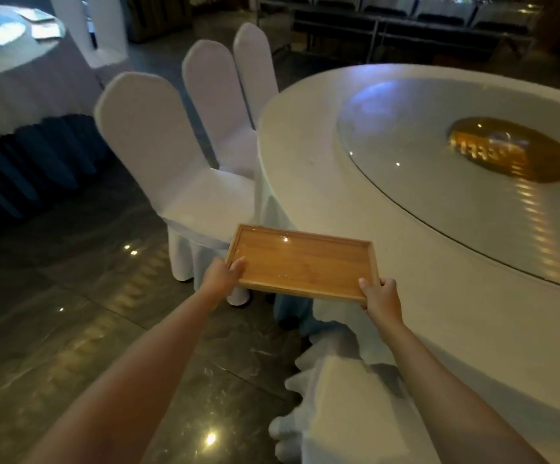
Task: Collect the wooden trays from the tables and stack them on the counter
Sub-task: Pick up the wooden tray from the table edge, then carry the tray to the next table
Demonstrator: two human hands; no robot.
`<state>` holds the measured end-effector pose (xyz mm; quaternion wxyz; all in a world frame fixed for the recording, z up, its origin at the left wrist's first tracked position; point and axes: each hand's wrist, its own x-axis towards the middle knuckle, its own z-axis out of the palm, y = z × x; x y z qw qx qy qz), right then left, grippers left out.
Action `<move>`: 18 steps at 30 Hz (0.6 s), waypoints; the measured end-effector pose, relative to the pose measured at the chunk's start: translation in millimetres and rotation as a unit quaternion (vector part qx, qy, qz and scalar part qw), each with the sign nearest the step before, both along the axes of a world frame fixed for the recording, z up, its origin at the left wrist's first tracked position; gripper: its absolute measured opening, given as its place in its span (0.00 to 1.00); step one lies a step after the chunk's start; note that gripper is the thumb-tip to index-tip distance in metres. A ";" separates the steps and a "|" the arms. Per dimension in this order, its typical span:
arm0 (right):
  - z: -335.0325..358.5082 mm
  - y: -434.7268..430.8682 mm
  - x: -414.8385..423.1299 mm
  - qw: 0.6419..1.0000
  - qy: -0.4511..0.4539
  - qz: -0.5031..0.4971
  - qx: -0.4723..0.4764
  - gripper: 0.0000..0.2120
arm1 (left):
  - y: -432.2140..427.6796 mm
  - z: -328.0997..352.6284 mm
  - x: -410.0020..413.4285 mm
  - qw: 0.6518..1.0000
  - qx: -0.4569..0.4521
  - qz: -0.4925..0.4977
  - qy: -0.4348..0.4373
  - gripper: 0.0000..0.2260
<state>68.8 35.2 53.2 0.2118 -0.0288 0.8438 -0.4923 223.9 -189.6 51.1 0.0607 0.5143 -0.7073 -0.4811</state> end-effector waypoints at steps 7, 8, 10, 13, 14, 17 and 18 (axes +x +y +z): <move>27.9 -144.4 89.7 0.994 0.061 0.086 -0.022 0.21 | -118.5 30.6 120.7 0.996 -0.080 0.041 -0.005 0.26; 30.4 -165.7 101.5 0.992 0.067 0.100 -0.022 0.22 | -135.4 34.6 137.9 0.995 -0.085 0.050 -0.010 0.27; 35.8 -205.7 124.7 0.988 0.072 0.131 -0.028 0.23 | -167.8 41.1 170.9 0.993 -0.097 0.063 -0.017 0.27; 41.5 -258.4 153.0 0.979 0.075 0.186 -0.031 0.21 | -209.3 48.0 211.8 0.991 -0.104 0.086 -0.024 0.26; 43.3 -275.2 160.0 0.976 0.075 0.202 -0.034 0.20 | -222.3 49.3 222.8 0.989 -0.107 0.096 -0.030 0.26; 46.5 -322.9 174.0 0.964 0.077 0.253 -0.034 0.19 | -259.8 49.3 249.0 0.984 -0.115 0.128 -0.036 0.26; 46.1 -339.0 177.0 0.959 0.077 0.271 -0.035 0.19 | -272.1 47.6 256.7 0.983 -0.113 0.139 -0.031 0.26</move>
